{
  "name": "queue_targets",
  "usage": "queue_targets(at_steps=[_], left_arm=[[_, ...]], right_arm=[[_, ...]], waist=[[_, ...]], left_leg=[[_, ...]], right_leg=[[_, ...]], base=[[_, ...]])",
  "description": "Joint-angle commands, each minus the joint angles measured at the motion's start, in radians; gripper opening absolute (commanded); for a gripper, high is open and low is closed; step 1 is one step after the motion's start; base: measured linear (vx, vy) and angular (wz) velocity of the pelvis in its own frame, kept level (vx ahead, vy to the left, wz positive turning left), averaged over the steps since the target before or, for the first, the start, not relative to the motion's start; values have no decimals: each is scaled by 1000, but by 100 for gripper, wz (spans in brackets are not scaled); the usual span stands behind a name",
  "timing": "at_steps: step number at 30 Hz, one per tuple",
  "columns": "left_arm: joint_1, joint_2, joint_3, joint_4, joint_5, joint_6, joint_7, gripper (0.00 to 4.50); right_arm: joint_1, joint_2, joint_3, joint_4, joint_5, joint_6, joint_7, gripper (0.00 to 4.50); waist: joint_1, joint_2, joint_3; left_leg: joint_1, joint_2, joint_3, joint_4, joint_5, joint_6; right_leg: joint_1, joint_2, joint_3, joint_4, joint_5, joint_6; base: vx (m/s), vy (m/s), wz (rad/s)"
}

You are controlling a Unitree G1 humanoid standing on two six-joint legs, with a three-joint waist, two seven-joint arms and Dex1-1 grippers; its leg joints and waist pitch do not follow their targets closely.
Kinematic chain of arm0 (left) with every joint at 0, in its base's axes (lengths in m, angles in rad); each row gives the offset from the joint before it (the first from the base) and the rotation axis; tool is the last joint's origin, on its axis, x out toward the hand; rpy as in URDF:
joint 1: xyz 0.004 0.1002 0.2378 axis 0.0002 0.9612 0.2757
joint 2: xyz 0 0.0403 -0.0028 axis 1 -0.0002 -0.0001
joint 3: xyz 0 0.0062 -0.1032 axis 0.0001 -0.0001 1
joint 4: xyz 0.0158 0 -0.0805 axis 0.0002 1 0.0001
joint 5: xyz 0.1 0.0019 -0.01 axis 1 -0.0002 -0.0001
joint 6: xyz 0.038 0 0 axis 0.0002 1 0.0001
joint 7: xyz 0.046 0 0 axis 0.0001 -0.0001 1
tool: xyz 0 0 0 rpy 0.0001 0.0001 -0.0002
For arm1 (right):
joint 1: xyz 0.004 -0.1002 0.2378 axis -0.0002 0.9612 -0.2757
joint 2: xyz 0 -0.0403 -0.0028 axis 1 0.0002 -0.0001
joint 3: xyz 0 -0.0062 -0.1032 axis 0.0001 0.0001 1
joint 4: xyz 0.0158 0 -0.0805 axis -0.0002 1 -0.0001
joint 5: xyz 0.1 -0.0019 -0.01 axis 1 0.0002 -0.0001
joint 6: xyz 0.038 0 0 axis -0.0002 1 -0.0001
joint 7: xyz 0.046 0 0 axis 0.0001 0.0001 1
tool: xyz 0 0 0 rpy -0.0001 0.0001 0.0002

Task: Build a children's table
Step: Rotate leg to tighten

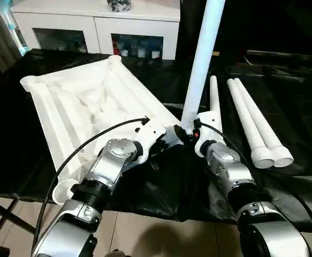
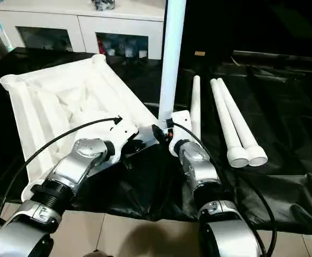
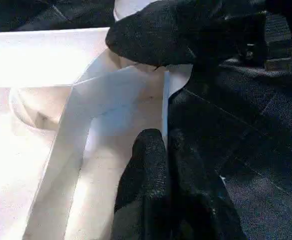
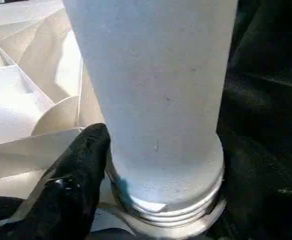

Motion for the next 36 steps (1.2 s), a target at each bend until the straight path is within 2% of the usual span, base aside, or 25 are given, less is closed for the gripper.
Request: queue_targets(at_steps=[1,3,4,6,8,10,12,13,15,17,19,22,23,24,25,27,30,34,35,36], left_arm=[[-41,-55,-25,-14,-19,-30,15,0],[-41,-54,-27,-13,-9,-34,25,0],[-41,-54,-27,-13,-9,-34,25,0],[-49,-53,-15,4,-6,-37,47,0],[-54,-49,-2,9,-12,-35,52,44],[-54,-46,2,6,-18,-33,45,58],[-51,-33,9,-1,-23,-36,34,79],[-51,-33,9,-1,-23,-36,34,90],[-44,-15,14,-7,-24,-43,29,100],[-42,-10,16,-8,-22,-46,31,117],[-30,14,25,-24,-18,-55,38,138],[-25,46,46,-44,-21,-51,50,160],[-20,105,85,-84,-27,-26,54,160],[-18,126,97,-99,-30,-15,51,160],[-16,158,114,-118,-27,-3,52,160],[-12,212,141,-155,-24,19,48,160],[-10,271,175,-191,-26,43,43,160],[-4,393,253,-212,17,85,110,160],[6,437,264,-211,43,103,134,160],[20,467,275,-212,49,129,137,160]], right_arm=[[15,53,37,66,-1,27,36,368],[3,43,29,75,-8,0,15,395],[3,43,29,75,-8,0,15,395],[10,26,19,38,2,-2,23,395],[32,7,16,-19,8,0,39,399],[44,-2,18,-46,8,1,46,399],[98,-37,19,-157,7,15,61,399],[98,-37,19,-157,7,15,61,399],[143,-64,6,-252,24,39,71,399],[154,-69,4,-277,28,48,76,399],[196,-85,5,-372,40,86,87,399],[230,-98,7,-453,51,121,106,399],[266,-122,15,-546,61,158,131,399],[279,-132,19,-580,65,174,138,399],[294,-145,22,-619,74,194,151,399],[322,-169,28,-685,95,234,178,399],[356,-196,40,-759,112,276,209,399],[439,-234,131,-912,137,381,299,399],[460,-243,174,-951,135,422,316,399],[468,-243,207,-960,121,456,312,399]], waist=[[-2,1,-59],[-1,1,-59],[-1,9,-59],[0,5,-61],[2,7,-61],[7,5,-61],[10,11,-66],[10,7,-65],[10,5,-66],[12,4,-66],[11,-1,-65],[13,3,-64],[13,9,-63],[14,5,-64],[15,13,-64],[13,10,-62],[15,12,-60],[22,14,-60],[20,15,-62],[19,21,-60]], left_leg=[[12,92,-48,-75,-217,27],[11,92,-48,-74,-216,27],[12,93,-48,-75,-221,24],[12,93,-48,-75,-213,27],[12,92,-47,-74,-203,32],[12,93,-45,-73,-198,39],[6,93,-48,-71,-168,49],[5,94,-47,-71,-161,56],[4,94,-49,-71,-156,63],[2,92,-48,-70,-143,71],[0,89,-47,-69,-132,78],[3,93,-49,-71,-144,74],[3,92,-50,-72,-150,70],[3,94,-50,-73,-152,69],[4,95,-53,-75,-149,64],[4,93,-51,-75,-157,60],[6,91,-49,-74,-161,56],[4,92,-52,-76,-163,58],[3,92,-55,-76,-160,55],[4,91,-56,-76,-168,49]], right_leg=[[39,-132,83,-86,-317,-147],[39,-135,84,-87,-323,-146],[37,-132,83,-89,-318,-145],[39,-132,84,-84,-294,-150],[39,-131,84,-82,-274,-155],[40,-131,85,-82,-260,-152],[45,-132,83,-75,-216,-158],[44,-131,83,-74,-197,-156],[45,-131,82,-72,-193,-158],[48,-132,82,-72,-190,-155],[46,-129,81,-72,-201,-147],[44,-130,81,-76,-232,-135],[42,-129,80,-76,-238,-134],[43,-128,81,-74,-230,-126],[42,-125,80,-71,-218,-126],[43,-124,81,-70,-210,-126],[38,-124,81,-74,-226,-131],[38,-121,81,-70,-222,-113],[40,-120,80,-69,-214,-108],[37,-119,79,-70,-222,-108]], base=[[0,0,0],[0,0,0],[0,0,0],[0,0,0],[0,0,0],[0,0,0],[0,0,0],[0,0,0],[0,0,0],[0,0,0],[0,0,0],[0,0,0],[0,0,0],[0,0,0],[0,0,0],[0,0,0],[0,0,0],[0,0,0],[0,0,0],[0,0,0]])
